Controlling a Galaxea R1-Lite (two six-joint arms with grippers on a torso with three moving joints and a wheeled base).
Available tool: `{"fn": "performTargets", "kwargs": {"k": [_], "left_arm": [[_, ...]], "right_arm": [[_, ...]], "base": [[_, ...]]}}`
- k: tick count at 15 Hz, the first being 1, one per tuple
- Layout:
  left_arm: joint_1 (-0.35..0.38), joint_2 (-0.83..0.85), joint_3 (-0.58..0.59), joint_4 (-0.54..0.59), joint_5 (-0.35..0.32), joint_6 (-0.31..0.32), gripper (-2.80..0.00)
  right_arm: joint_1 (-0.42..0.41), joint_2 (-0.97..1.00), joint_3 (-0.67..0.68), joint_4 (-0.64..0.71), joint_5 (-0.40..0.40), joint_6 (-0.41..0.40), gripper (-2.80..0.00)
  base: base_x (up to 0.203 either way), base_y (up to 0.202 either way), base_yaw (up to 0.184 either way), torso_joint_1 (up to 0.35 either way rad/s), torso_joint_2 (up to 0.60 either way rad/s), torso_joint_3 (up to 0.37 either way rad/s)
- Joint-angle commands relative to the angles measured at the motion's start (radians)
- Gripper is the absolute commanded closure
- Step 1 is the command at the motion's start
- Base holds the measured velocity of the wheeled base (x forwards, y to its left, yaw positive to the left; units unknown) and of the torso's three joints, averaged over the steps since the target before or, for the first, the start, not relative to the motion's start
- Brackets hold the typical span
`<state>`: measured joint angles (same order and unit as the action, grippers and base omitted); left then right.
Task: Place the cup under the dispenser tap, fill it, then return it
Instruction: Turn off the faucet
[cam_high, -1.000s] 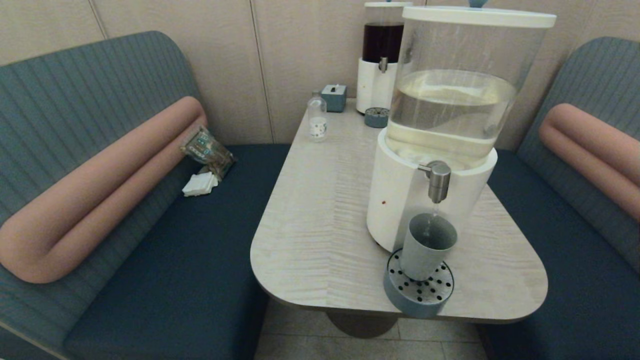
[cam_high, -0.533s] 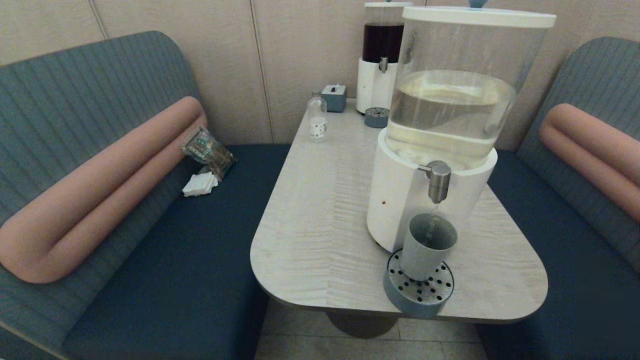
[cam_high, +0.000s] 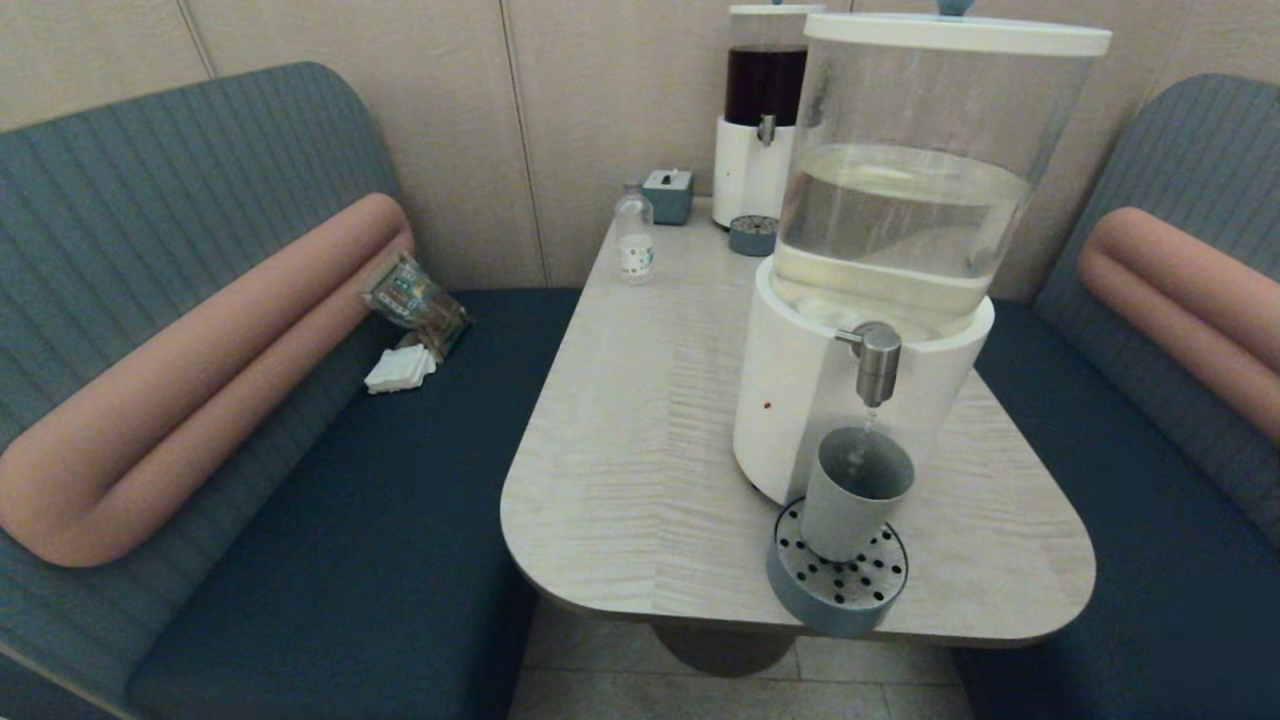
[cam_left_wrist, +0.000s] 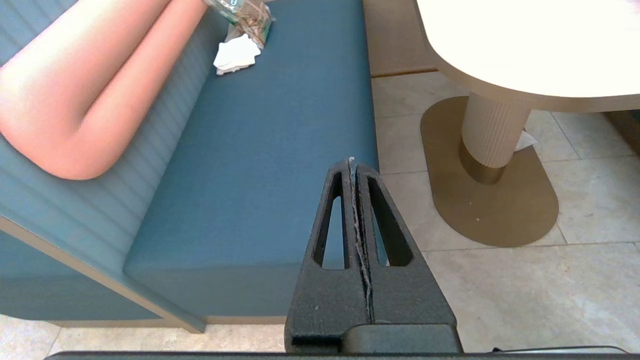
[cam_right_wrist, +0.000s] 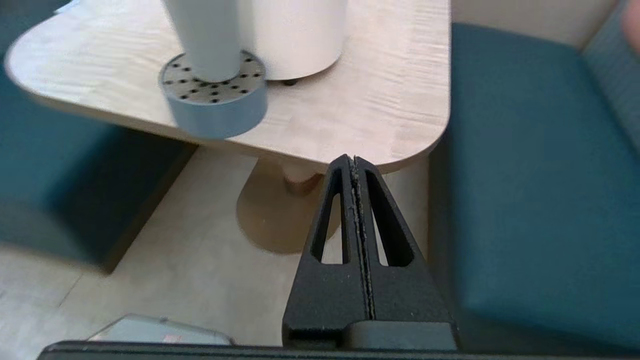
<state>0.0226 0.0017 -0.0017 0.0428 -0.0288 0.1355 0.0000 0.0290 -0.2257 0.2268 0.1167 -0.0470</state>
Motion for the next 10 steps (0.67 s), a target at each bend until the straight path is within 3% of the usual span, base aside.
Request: {"fn": "performTargets", "kwargs": {"k": [1, 3, 10], "left_arm": [[0.0, 0.001, 0.0, 0.0, 0.0, 0.001, 0.0], [0.0, 0.001, 0.0, 0.0, 0.0, 0.001, 0.0], [0.0, 0.001, 0.0, 0.0, 0.0, 0.001, 0.0]], "right_arm": [[0.0, -0.026, 0.099, -0.103, -0.02, -0.005, 0.0], [0.0, -0.029, 0.169, -0.205, -0.043, 0.004, 0.0], [0.0, -0.027, 0.177, -0.184, -0.054, 0.01, 0.0]], "base": [[0.0, 0.0, 0.0, 0.0, 0.0, 0.0], [0.0, 0.0, 0.0, 0.0, 0.0, 0.0], [0.0, 0.0, 0.0, 0.0, 0.0, 0.0]]}}
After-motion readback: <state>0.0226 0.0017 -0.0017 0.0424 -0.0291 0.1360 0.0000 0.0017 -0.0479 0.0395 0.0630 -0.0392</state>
